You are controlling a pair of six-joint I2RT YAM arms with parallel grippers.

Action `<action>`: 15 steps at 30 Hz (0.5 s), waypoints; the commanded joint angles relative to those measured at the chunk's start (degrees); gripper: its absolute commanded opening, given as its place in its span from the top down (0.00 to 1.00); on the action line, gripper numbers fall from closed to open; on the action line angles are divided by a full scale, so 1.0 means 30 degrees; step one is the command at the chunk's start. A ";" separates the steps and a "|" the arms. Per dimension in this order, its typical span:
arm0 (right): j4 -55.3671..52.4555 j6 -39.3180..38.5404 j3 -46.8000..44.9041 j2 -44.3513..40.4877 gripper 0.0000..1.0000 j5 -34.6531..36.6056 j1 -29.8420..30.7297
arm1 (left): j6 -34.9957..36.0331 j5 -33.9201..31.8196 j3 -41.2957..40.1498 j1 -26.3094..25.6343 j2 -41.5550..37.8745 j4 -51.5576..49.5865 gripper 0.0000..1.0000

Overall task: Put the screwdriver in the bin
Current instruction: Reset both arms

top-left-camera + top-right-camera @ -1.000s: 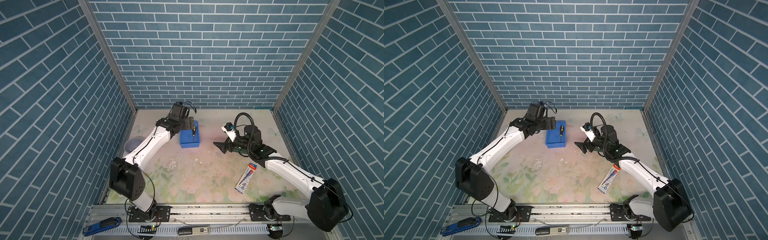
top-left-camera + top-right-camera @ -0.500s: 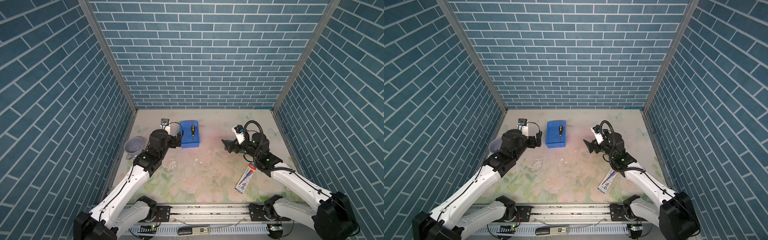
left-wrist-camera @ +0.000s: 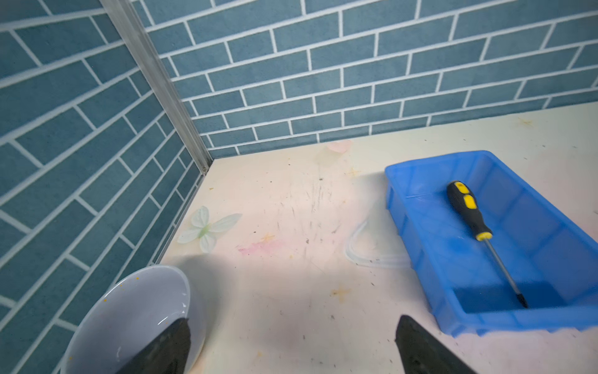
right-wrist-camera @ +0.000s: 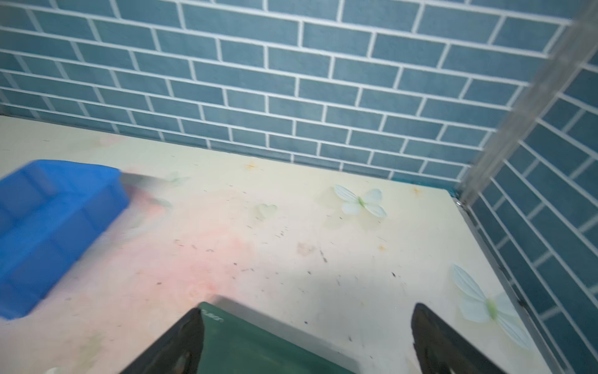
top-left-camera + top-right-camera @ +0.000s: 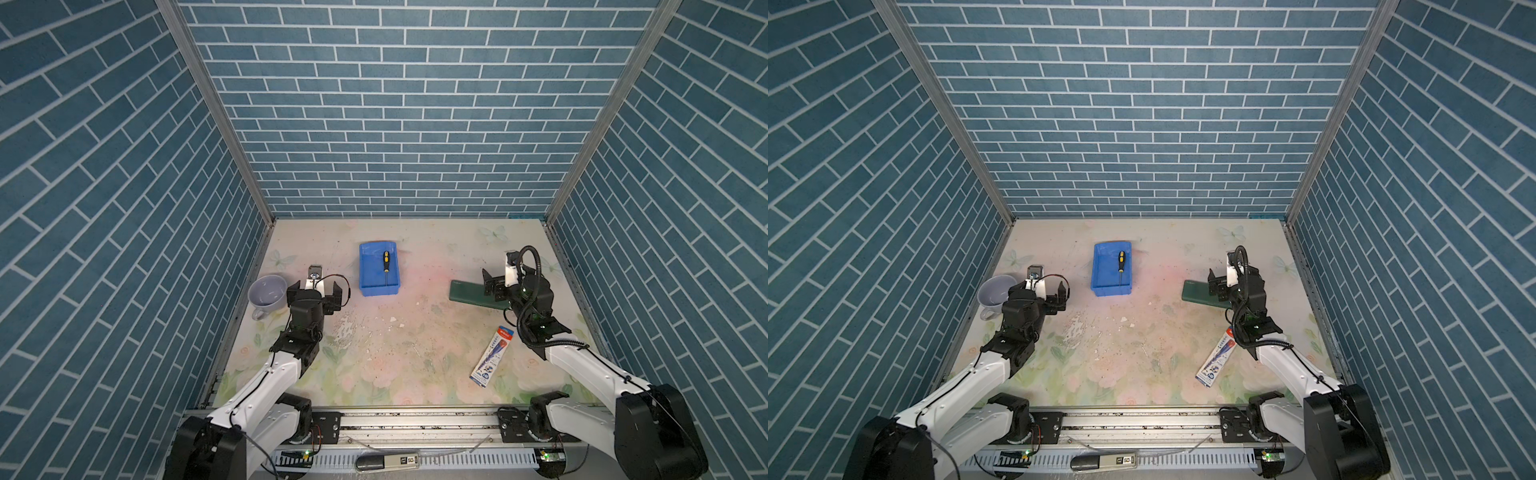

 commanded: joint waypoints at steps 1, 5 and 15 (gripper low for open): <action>0.2300 -0.0037 -0.0781 0.0967 0.01 0.2323 -0.0780 | -0.0831 0.0538 -0.0671 0.1178 0.1183 0.2541 0.00; 0.3227 0.0228 -0.1267 0.2001 0.01 0.2776 -0.2037 | -0.1201 0.1458 -0.0947 0.2280 0.2924 0.4190 0.00; 0.3999 0.1383 -0.1758 0.3395 0.01 0.1163 -0.5041 | -0.0563 0.2023 -0.0398 0.2857 0.6091 0.6319 0.00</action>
